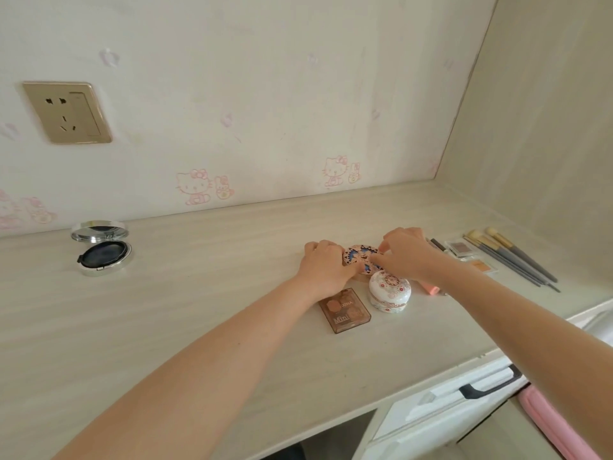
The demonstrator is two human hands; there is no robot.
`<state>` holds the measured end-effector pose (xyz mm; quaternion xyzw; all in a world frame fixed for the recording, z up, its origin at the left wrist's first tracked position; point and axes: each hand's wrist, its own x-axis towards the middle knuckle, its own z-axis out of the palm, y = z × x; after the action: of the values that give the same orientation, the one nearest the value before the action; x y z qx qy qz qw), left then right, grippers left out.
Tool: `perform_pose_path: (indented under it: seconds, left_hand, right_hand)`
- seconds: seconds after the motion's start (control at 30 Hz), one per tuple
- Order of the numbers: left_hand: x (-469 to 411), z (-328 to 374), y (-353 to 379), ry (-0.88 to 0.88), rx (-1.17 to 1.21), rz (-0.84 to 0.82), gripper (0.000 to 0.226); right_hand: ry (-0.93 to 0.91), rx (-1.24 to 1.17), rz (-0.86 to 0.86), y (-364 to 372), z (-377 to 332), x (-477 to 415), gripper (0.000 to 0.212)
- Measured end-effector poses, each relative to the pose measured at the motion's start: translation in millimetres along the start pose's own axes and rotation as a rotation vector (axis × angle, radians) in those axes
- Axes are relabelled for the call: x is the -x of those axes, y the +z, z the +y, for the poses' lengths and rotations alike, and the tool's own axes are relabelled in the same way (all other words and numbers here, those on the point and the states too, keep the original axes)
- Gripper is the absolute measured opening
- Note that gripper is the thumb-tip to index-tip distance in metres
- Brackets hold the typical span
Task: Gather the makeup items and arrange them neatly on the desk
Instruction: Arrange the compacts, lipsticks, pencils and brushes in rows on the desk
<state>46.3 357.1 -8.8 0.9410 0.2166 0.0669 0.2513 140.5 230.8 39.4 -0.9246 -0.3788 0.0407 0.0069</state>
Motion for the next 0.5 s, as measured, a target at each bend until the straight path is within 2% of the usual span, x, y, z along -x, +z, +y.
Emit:
perform_pose_path:
  seconds: [0.27, 0.5]
  left_hand:
    - [15, 6, -5, -0.025, 0.281, 0.047, 0.055]
    - [19, 5, -4, -0.037, 0.435, 0.145, 0.058]
  right_hand:
    - [0.053, -0.218, 0.052, -4, -6, 12, 0.047]
    - [0.062, -0.567, 0.120, 1, -2, 13, 0.039]
